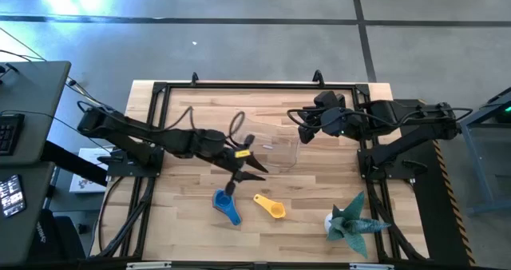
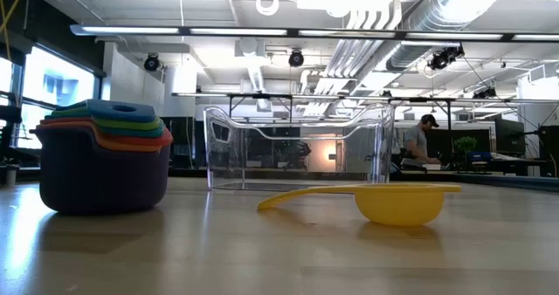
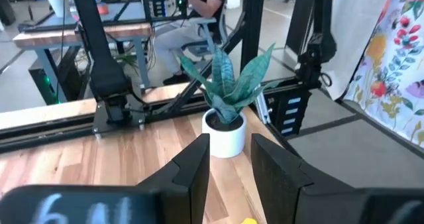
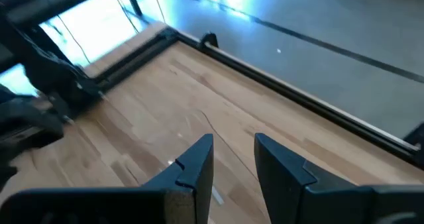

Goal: Nest measuring cups in basket
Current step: Stack the yellow measuring cup on the dark blue measuring cup

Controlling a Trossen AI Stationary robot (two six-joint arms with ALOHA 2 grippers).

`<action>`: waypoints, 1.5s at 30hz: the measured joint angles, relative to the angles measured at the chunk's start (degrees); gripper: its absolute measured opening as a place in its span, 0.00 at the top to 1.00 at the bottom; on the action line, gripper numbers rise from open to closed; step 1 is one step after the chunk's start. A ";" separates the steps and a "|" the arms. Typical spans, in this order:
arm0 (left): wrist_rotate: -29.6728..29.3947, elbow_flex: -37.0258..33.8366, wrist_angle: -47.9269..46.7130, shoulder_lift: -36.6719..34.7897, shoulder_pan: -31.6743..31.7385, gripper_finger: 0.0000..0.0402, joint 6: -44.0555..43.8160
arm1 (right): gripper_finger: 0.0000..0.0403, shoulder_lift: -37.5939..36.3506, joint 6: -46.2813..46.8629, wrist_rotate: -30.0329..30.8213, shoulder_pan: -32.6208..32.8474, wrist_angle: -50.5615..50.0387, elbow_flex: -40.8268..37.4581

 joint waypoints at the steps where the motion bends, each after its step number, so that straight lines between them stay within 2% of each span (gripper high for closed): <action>1: -0.24 0.65 -0.10 1.23 -0.23 0.76 -0.01 | 0.75 0.00 0.00 -0.79 -0.52 -0.66 0.00; 10: -0.41 5.28 -0.58 11.34 -2.02 0.77 -1.80 | 0.75 0.00 -0.40 -4.53 -4.54 -2.93 0.00; 24: -0.57 8.80 -0.48 22.07 -5.82 0.77 -7.65 | 0.75 0.02 -6.13 -8.75 -7.95 -2.93 -0.02; 45: -0.59 9.81 0.32 29.32 -8.38 0.73 -2.97 | 0.75 0.04 -6.43 -8.93 -8.20 -3.12 -0.04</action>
